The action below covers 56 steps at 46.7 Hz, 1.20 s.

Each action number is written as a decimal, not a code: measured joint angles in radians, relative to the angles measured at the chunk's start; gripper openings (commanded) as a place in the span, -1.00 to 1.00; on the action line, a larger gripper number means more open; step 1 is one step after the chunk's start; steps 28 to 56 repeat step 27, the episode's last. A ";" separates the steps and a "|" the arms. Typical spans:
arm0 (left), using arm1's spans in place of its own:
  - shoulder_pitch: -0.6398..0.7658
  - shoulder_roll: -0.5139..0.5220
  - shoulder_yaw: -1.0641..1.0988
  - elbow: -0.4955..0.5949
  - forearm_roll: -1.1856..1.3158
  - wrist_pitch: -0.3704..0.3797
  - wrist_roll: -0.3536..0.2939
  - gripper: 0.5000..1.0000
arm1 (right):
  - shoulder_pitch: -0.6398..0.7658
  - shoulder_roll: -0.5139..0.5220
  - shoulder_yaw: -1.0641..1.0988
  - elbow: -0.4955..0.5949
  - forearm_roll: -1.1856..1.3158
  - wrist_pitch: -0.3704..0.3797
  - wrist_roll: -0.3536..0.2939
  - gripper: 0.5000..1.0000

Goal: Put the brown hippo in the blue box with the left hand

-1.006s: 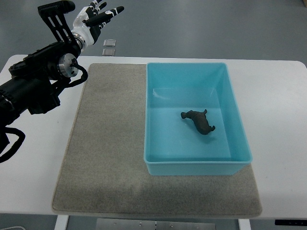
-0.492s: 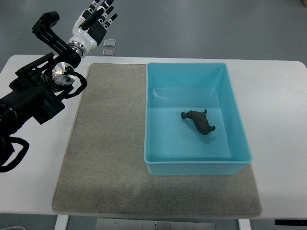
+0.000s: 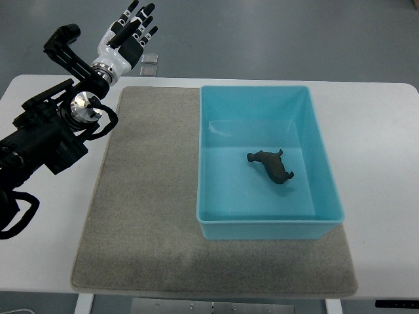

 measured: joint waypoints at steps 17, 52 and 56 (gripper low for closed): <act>0.001 0.004 -0.001 0.003 0.002 0.000 0.001 0.99 | 0.000 0.000 0.000 0.000 -0.001 0.000 0.000 0.74; -0.012 0.020 0.000 0.005 0.002 0.001 0.001 0.99 | 0.018 0.000 -0.004 0.019 -0.010 0.013 -0.004 0.74; -0.012 0.020 0.000 0.005 0.002 0.001 0.001 0.99 | 0.018 0.000 -0.004 0.019 -0.010 0.013 -0.004 0.74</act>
